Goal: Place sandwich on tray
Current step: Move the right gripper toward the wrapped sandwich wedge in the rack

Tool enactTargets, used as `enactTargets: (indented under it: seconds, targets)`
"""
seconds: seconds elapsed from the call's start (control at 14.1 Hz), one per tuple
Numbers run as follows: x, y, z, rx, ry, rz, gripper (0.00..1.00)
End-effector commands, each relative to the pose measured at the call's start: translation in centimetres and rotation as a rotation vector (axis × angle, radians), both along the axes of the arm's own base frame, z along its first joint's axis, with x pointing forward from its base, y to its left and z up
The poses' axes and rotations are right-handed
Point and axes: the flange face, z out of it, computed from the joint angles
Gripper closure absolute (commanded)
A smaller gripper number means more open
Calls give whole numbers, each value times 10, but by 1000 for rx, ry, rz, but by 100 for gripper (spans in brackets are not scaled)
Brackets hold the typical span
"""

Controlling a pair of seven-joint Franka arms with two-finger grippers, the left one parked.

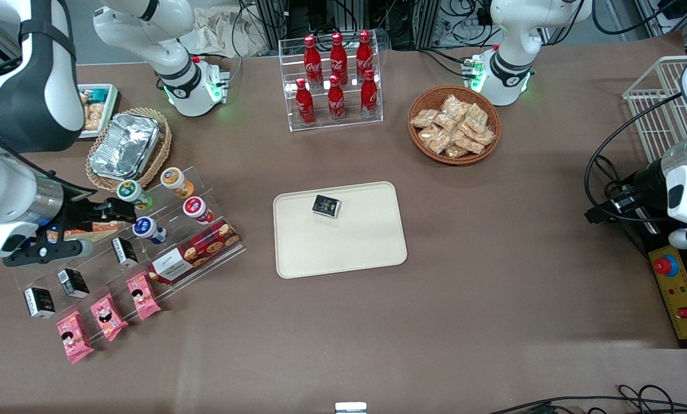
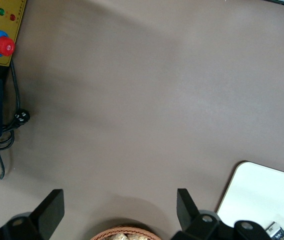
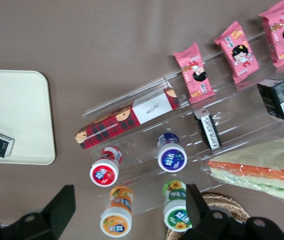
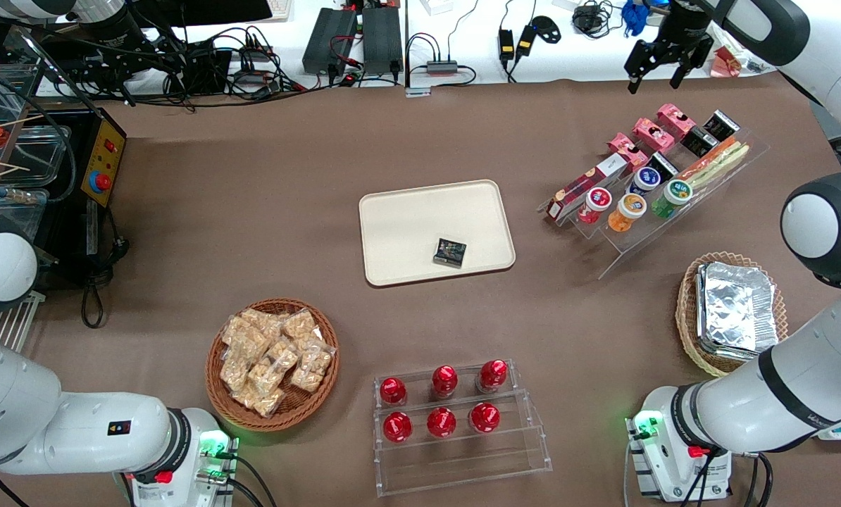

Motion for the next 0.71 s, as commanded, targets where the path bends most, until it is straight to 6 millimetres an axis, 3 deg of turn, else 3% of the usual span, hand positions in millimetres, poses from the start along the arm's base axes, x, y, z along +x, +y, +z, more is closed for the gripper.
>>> enactTargets:
  seconds: [0.0, 0.43, 0.64]
  targets:
    - [5, -3, 2, 17, -7, -10, 1]
    - [3, -9, -6, 7, 14, -15, 1]
    - [-7, -52, -8, 5, 57, -81, 1]
